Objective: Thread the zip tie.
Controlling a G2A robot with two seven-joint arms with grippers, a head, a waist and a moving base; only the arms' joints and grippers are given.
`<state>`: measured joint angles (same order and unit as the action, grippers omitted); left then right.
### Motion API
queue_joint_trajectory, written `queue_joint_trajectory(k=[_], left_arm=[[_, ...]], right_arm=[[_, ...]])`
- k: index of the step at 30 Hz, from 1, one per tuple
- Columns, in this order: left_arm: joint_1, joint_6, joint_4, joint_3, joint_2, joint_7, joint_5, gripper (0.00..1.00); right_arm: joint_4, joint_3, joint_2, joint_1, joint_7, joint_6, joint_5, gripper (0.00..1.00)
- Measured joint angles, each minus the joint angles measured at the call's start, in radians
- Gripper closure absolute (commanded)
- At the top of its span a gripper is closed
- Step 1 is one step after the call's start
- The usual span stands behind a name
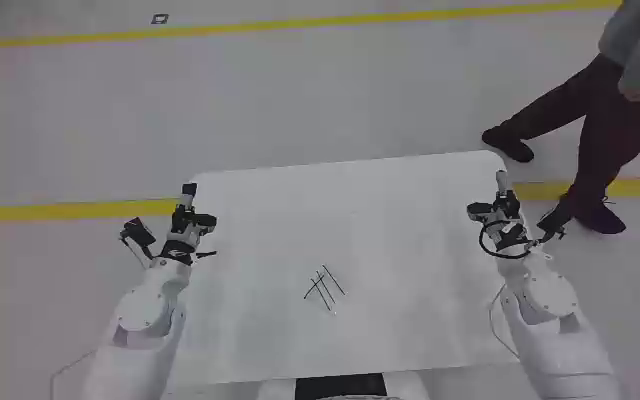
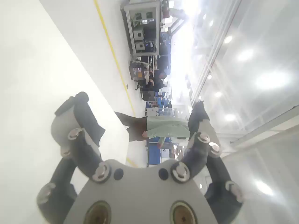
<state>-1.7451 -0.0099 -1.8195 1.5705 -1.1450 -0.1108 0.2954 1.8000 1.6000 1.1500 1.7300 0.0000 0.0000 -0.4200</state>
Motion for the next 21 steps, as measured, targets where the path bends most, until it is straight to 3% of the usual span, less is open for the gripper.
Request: queue_joint_trajectory(k=[2, 4, 15, 17, 21], left_arm=[[-0.008, 0.020, -0.007, -0.004, 0.005, -0.064, -0.042, 0.00], [-0.012, 0.010, -0.013, -0.002, 0.010, -0.126, -0.095, 0.00], [-0.007, 0.006, -0.022, -0.011, 0.011, -0.136, -0.113, 0.00], [-0.002, 0.020, -0.037, -0.026, 0.013, -0.162, -0.147, 0.00], [0.012, 0.088, -0.088, -0.078, 0.016, -0.217, -0.257, 0.00]], right_arm=[[0.000, 0.000, 0.000, 0.000, 0.000, 0.000, 0.000, 0.00], [0.000, 0.000, 0.000, 0.000, 0.000, 0.000, 0.000, 0.00], [0.000, 0.000, 0.000, 0.000, 0.000, 0.000, 0.000, 0.00], [0.000, 0.000, 0.000, 0.000, 0.000, 0.000, 0.000, 0.00], [0.000, 0.000, 0.000, 0.000, 0.000, 0.000, 0.000, 0.00]])
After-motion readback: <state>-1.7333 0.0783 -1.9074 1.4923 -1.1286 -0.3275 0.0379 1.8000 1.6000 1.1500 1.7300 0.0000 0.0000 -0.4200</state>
